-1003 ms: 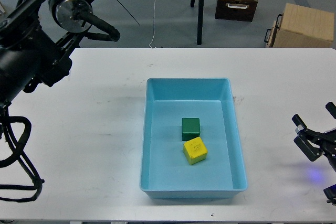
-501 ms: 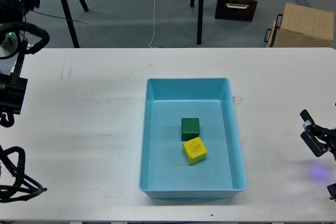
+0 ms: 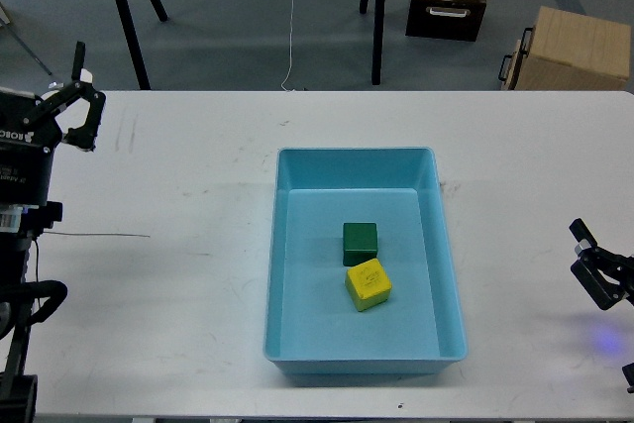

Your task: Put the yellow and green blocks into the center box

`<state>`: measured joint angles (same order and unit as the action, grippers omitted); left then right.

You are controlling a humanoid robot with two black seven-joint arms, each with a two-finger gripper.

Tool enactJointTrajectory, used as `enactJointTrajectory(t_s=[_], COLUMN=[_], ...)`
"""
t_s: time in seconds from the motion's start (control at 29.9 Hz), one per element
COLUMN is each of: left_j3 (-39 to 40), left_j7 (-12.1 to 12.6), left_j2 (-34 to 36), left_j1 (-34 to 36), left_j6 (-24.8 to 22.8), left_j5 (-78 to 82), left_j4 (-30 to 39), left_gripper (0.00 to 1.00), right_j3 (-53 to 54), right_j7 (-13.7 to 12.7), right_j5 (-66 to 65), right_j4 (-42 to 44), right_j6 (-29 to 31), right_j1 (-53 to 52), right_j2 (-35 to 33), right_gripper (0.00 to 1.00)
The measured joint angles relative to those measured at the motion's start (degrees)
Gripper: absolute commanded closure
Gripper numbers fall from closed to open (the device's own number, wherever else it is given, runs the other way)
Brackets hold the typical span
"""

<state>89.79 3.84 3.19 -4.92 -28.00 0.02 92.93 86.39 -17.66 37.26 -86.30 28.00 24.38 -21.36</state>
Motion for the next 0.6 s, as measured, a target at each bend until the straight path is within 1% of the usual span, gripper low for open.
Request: enactJointTrajectory(t_s=[0.1,0.27,0.37,0.47,0.6], left_j3=[-1.5,-4.6,-5.9,-6.9,-8.0], left_j7=[0.7,0.1,-1.3,-3.5,-4.8], left_j2=[-0.1,-0.4,-0.9,-0.9,-0.9], left_j1=[-5.6,-12.2,-15.3,-18.3,-22.1], left_j6=[0.0,0.0,0.0,0.0,0.0], left_j5=[-6.4,-10.6,-10.8,-10.8,-10.9], left_j4=[0.9,2.8,3.1,3.1,3.1], left_gripper=[0.0,0.0,0.0,0.0,0.0], right_j3=[0.0,-0.3,-0.6,-0.5,-0.1], right_j7=[0.0,0.0,0.0,0.0,0.0], right_j5=[0.0,-0.2,-1.8,-5.1,-7.1], right_j4=[-0.1,0.4,0.7,0.7,0.1], right_j6=[0.0,0.0,0.0,0.0,0.0], right_j1=[1.5,2.7,3.4,4.6,5.6], right_j2=[0.4,2.0,3.6,6.0,7.2], right_gripper=[0.0,0.0,0.0,0.0,0.0])
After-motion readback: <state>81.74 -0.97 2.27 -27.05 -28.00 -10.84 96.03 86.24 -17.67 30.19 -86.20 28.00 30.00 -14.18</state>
